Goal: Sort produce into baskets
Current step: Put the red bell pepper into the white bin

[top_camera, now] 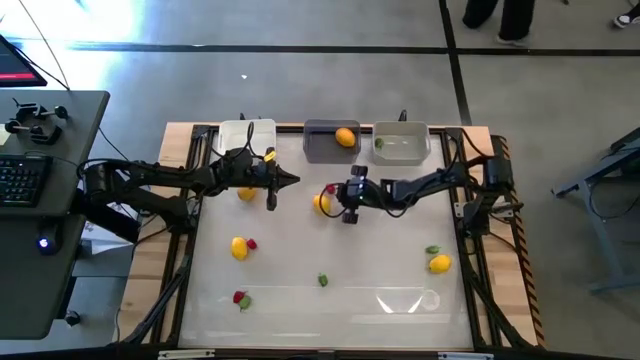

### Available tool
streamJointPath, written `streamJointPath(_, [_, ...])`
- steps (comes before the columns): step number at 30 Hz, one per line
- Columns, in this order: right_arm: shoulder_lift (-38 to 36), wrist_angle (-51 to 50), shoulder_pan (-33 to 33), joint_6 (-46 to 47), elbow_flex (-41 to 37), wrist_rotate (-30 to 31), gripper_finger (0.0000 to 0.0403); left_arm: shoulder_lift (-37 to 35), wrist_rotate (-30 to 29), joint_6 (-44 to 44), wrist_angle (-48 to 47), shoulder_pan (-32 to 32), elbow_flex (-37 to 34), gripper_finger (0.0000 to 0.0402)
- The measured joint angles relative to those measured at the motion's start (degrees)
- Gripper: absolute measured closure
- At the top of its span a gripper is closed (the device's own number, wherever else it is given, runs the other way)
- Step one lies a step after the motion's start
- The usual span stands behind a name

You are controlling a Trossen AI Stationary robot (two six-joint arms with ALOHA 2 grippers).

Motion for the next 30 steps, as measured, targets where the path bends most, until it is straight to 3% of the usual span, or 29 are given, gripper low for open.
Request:
streamJointPath(6, [0.0,0.0,-1.1,1.4,0.0,-1.7,0.0317,0.0,0.0,0.0,-0.8,0.0,0.0,0.0399])
streamJointPath(19, [0.0,0.5,-0.9,19.4,0.0,3.0,0.0215,0.0,0.0,0.6,-0.5,0.0,0.0,0.0399])
streamJointPath(30, [0.0,0.3,-0.8,21.4,0.0,2.5,0.0224,0.0,0.0,1.4,-0.5,0.0,0.0,0.0399])
